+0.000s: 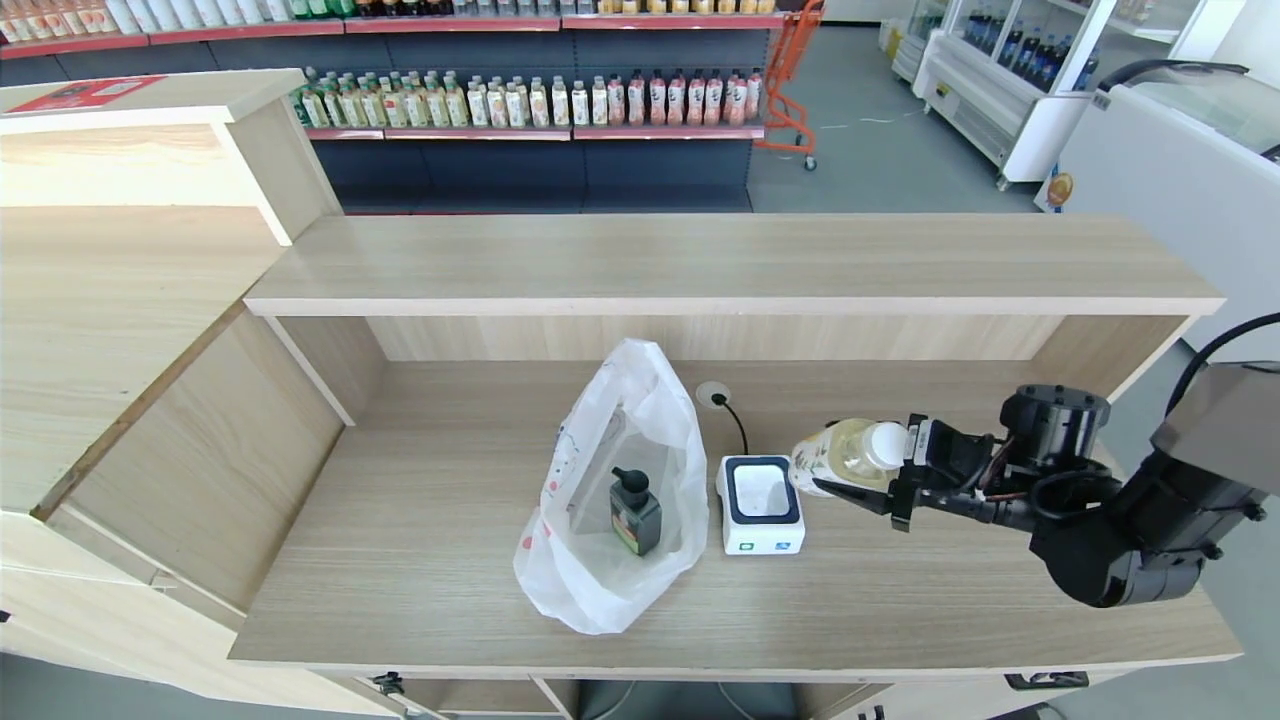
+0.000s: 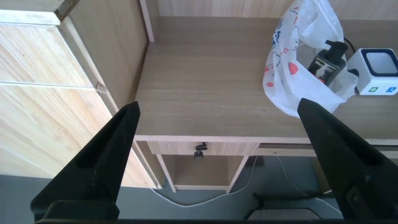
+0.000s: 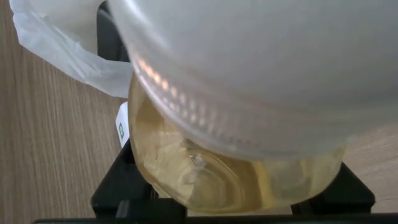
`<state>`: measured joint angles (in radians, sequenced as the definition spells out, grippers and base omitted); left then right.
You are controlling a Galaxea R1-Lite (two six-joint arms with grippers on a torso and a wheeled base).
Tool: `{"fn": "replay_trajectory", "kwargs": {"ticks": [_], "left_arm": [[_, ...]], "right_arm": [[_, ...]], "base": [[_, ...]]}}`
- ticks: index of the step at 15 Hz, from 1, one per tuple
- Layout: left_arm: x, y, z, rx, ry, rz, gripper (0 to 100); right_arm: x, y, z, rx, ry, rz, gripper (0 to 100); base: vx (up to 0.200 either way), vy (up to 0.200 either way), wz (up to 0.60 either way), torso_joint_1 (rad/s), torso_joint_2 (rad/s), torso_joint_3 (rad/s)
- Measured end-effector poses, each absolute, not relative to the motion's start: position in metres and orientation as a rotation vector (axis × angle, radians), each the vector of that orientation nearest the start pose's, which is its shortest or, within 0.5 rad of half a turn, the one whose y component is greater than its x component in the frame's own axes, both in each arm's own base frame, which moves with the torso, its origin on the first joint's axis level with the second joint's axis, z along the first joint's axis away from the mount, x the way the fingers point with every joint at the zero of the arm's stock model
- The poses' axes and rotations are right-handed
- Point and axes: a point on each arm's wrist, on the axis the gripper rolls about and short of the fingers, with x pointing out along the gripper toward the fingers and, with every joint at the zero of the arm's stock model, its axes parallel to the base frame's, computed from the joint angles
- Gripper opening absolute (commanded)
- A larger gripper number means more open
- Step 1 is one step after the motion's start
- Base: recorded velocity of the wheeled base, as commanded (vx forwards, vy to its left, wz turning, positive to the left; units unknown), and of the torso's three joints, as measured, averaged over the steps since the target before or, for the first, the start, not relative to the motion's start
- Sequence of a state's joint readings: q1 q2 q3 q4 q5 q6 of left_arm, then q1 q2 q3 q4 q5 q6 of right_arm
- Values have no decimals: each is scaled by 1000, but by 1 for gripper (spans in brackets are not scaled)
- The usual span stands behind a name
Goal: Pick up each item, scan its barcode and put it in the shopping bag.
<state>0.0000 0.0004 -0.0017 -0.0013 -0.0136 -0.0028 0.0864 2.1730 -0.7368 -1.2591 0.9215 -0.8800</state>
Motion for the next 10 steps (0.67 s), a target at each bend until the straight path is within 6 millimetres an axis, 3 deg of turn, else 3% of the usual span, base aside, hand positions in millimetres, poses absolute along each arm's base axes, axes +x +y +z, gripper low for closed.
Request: {"fn": "replay_trajectory", "kwargs": {"ticks": [10], "left_arm": [[-23,0,76,-3,-3,-14,100]], "right_arm": [[388,78,45,-782,-387,1054,0]], "base": [[0,0,0,0,0,0]]}}
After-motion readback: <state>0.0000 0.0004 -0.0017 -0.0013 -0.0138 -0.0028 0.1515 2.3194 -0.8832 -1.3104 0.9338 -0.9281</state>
